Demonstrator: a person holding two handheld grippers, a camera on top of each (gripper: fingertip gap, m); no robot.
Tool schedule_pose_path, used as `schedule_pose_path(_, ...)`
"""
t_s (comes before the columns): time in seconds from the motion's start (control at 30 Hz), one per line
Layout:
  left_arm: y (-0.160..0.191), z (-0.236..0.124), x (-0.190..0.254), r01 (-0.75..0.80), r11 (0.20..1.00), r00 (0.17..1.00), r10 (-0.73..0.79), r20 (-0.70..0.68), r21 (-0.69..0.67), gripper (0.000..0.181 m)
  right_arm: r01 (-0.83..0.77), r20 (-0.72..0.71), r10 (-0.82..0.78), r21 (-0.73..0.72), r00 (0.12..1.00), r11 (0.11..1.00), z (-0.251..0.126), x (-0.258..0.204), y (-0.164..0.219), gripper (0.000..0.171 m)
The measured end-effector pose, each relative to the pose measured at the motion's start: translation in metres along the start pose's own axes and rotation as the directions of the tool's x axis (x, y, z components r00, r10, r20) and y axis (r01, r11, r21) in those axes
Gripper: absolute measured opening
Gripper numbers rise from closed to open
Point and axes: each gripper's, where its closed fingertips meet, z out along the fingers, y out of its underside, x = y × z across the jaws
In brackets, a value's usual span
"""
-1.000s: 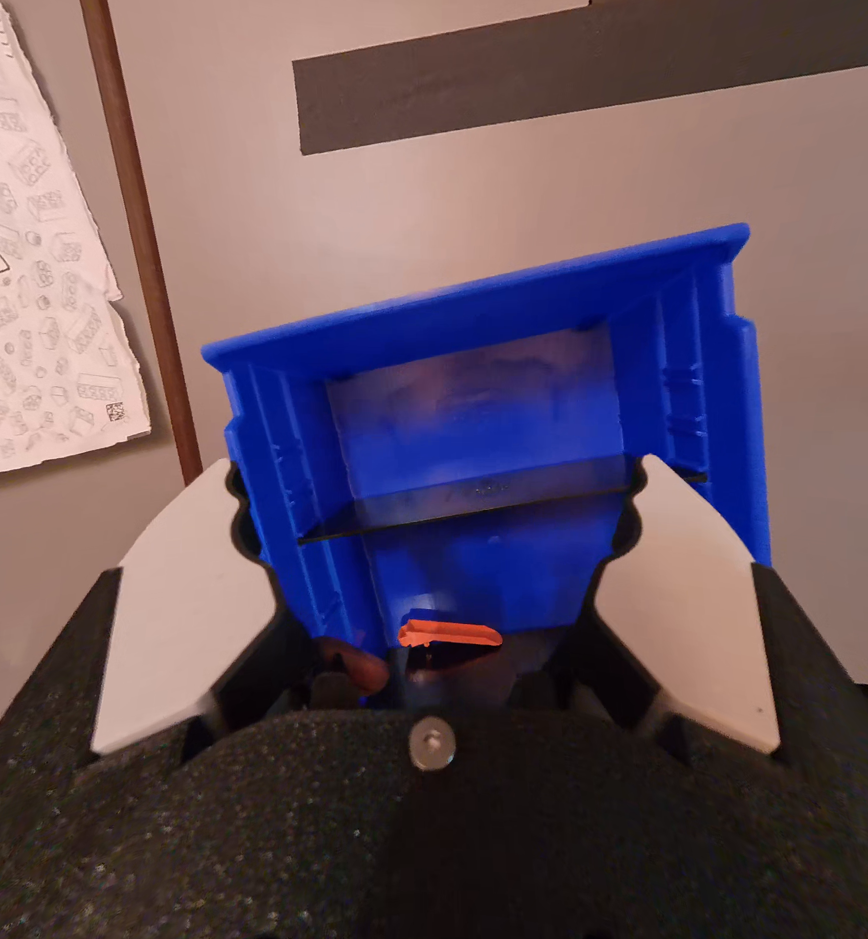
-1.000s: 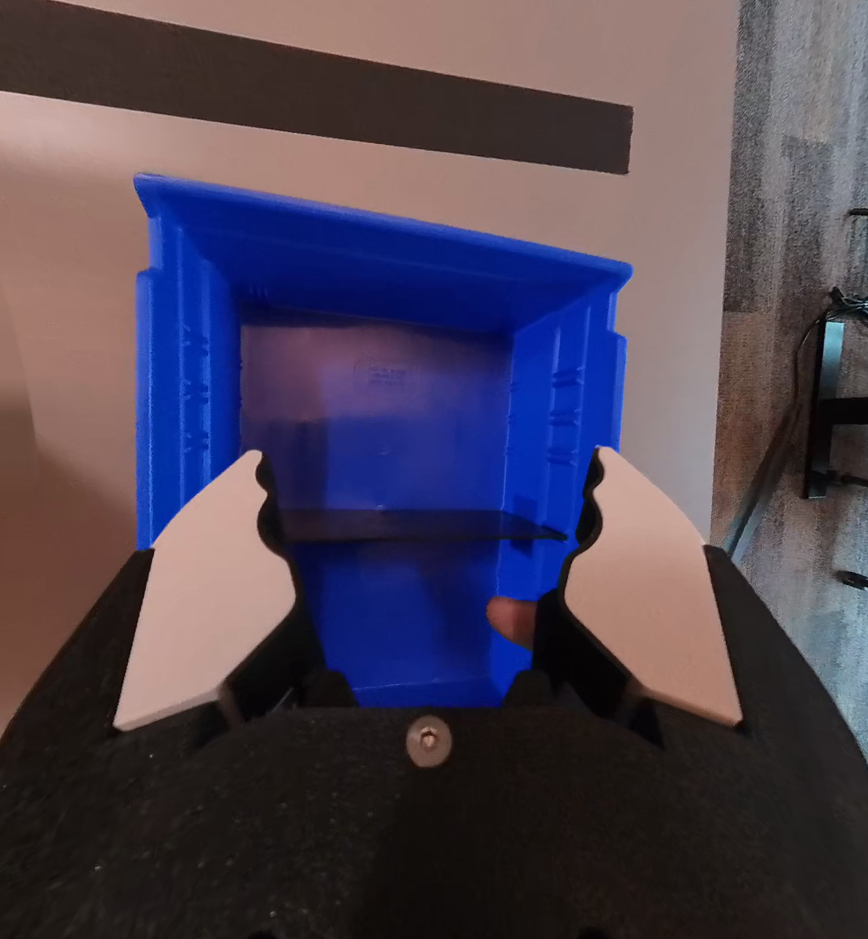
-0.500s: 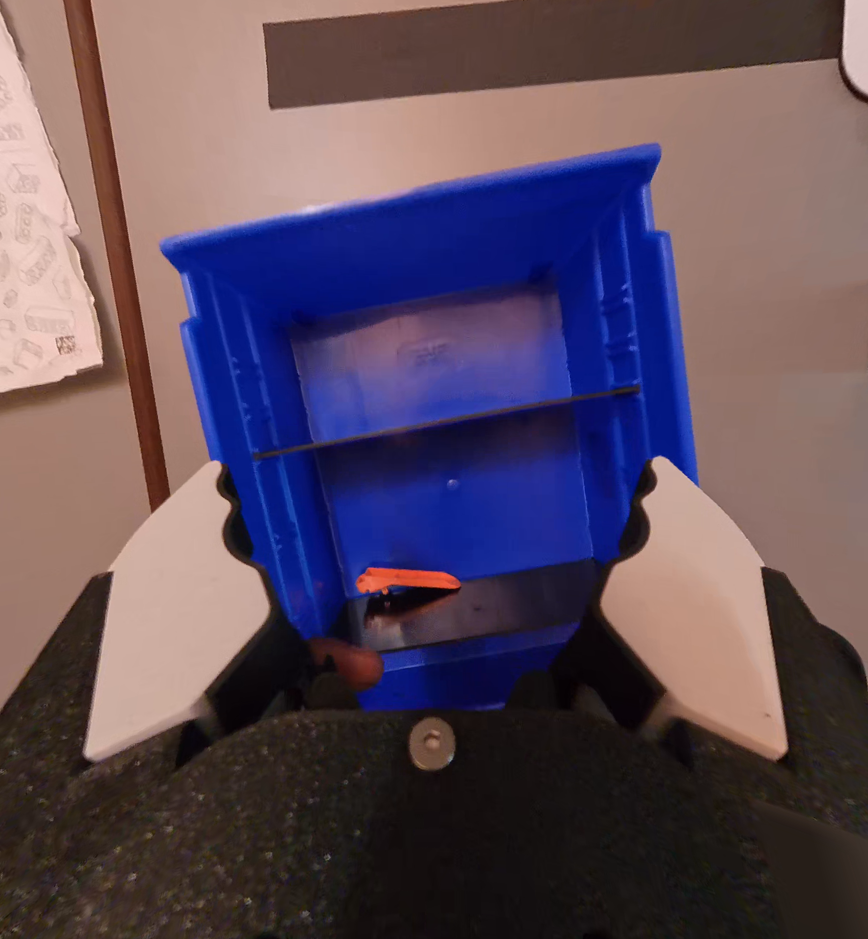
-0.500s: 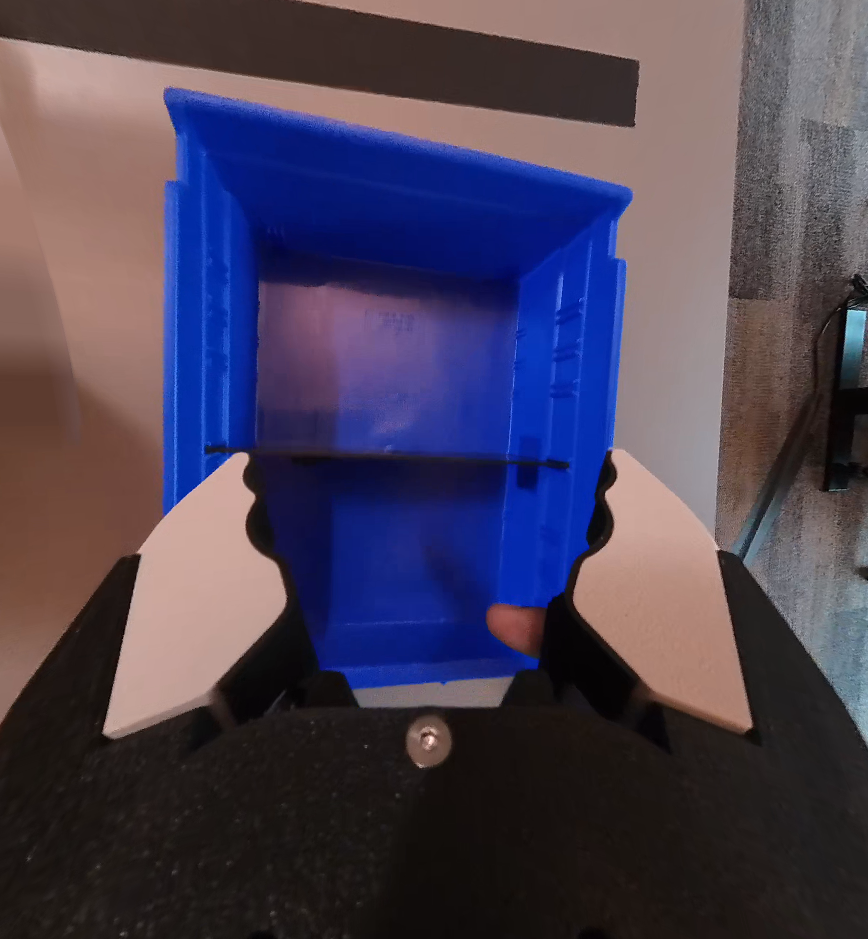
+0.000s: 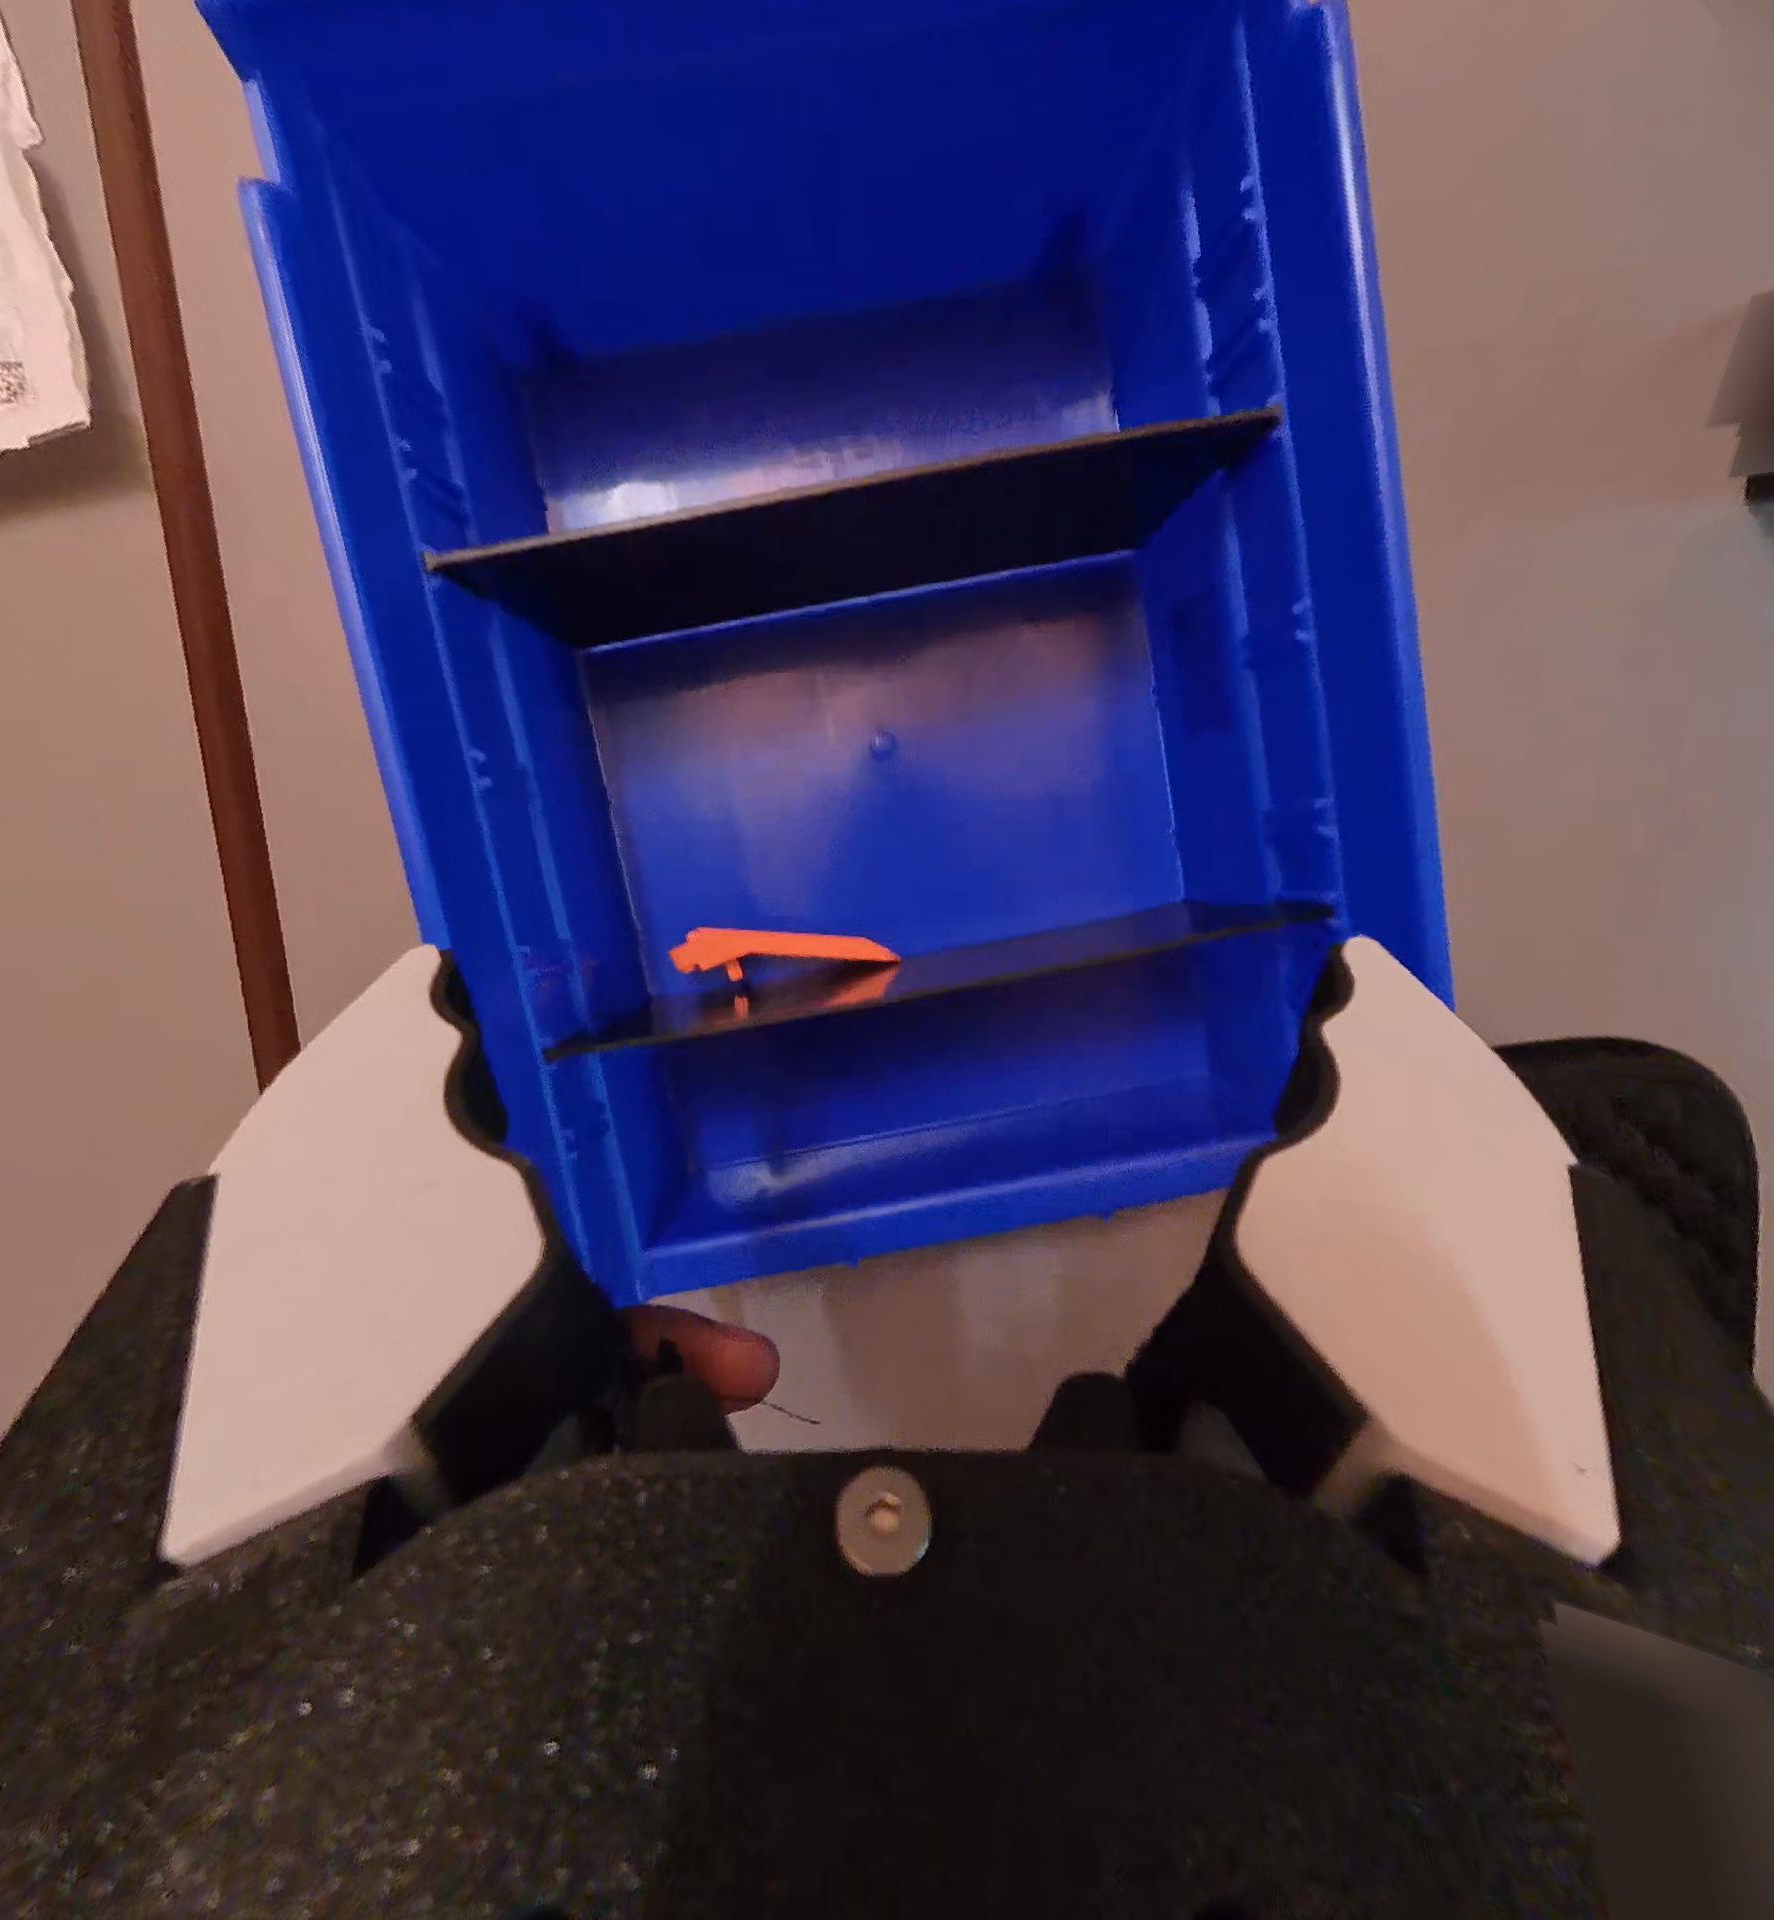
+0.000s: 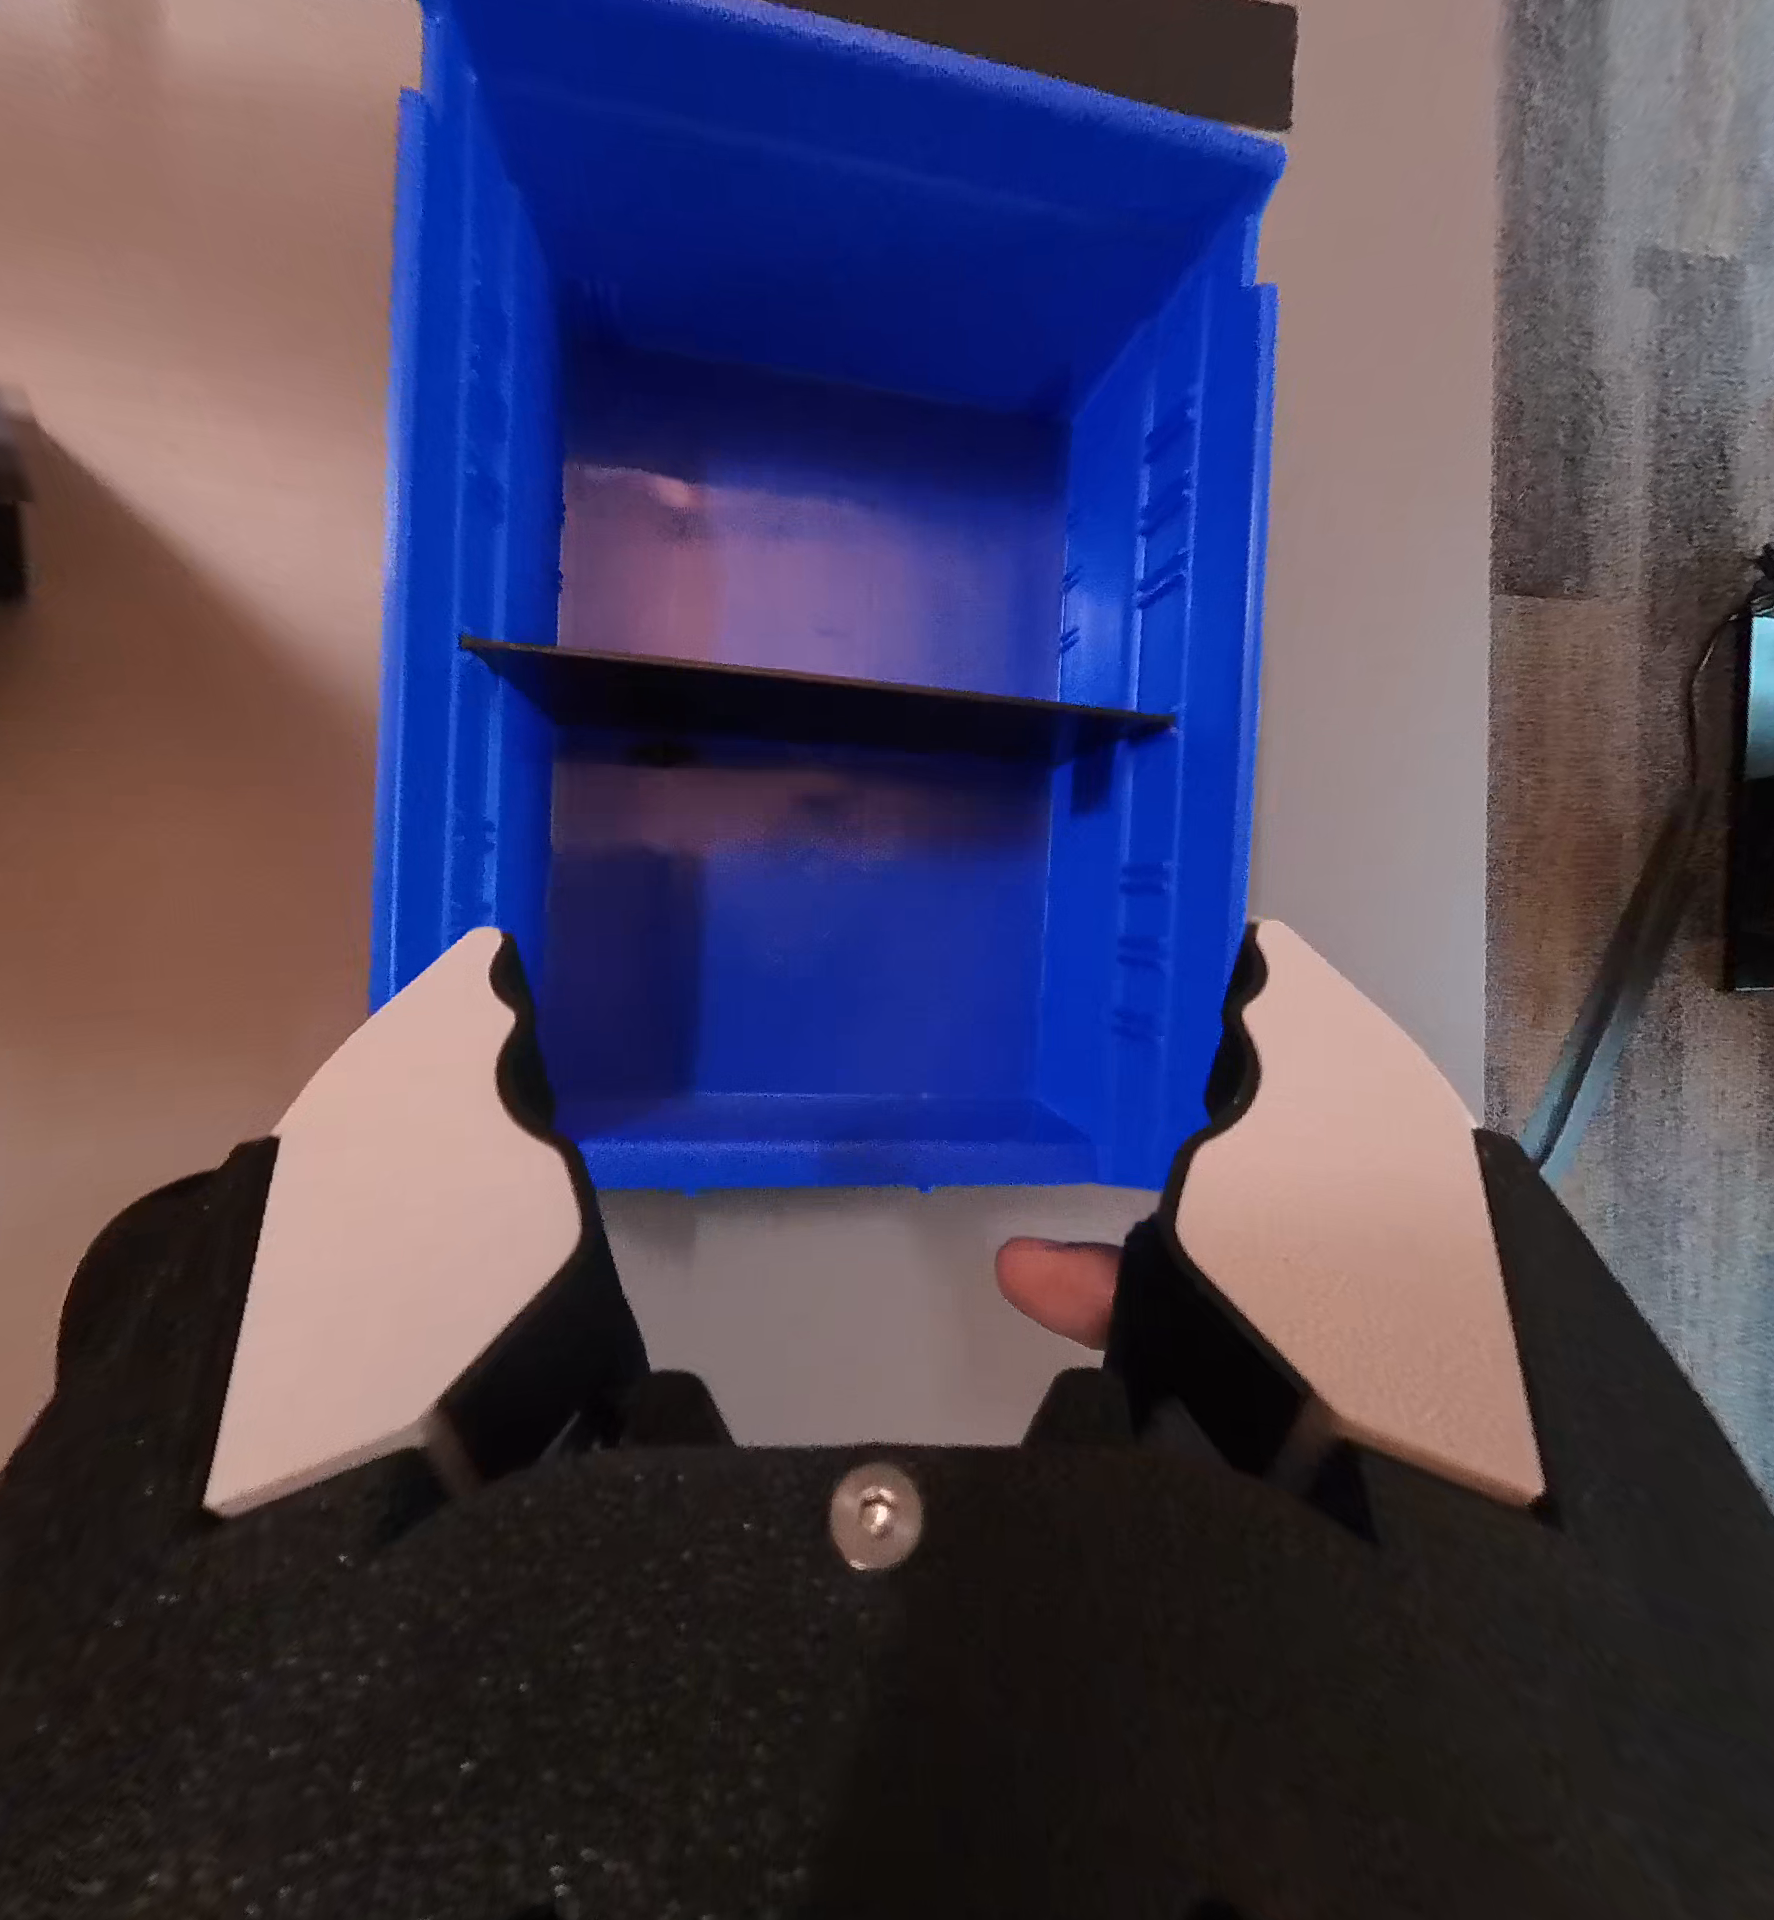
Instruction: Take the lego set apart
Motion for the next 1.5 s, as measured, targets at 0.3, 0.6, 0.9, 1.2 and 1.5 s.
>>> schedule_pose_path(0.3, 0.026, -0.033, 0.015, -0.02, 0.993, 1.0, 0.019, 0.008, 0.114, 0.145, -0.027, 0.001, 0.027, 0.069, 1.0, 0.997, -0.029, -0.002, 0.029, 0.122)
schedule_pose_path(0.6, 0.055, -0.058, 0.037, -0.048, 0.966, 0.997, 0.03, 0.073, 0.255, 0.146, -0.038, -0.013, 0.041, 0.18, 0.999, 0.983, -0.044, -0.014, 0.058, 0.122)
schedule_pose_path(0.9, 0.081, -0.079, 0.062, -0.11, 0.911, 0.99, 0.065, 0.126, 0.398, 0.145, -0.031, -0.093, 0.074, 0.395, 0.993, 0.918, -0.067, -0.018, 0.077, 0.124)
schedule_pose_path(1.2, 0.097, -0.101, 0.097, -0.124, 0.78, 0.985, 0.021, 0.173, 0.613, 0.143, -0.024, -0.089, 0.085, 0.539, 0.992, 0.842, -0.087, -0.035, 0.098, 0.123)
schedule_pose_path(1.5, 0.109, -0.123, 0.128, -0.118, 0.598, 0.971, -0.099, 0.219, 0.793, 0.146, -0.065, -0.058, 0.152, 0.717, 0.987, 0.694, -0.116, -0.053, 0.109, 0.132)
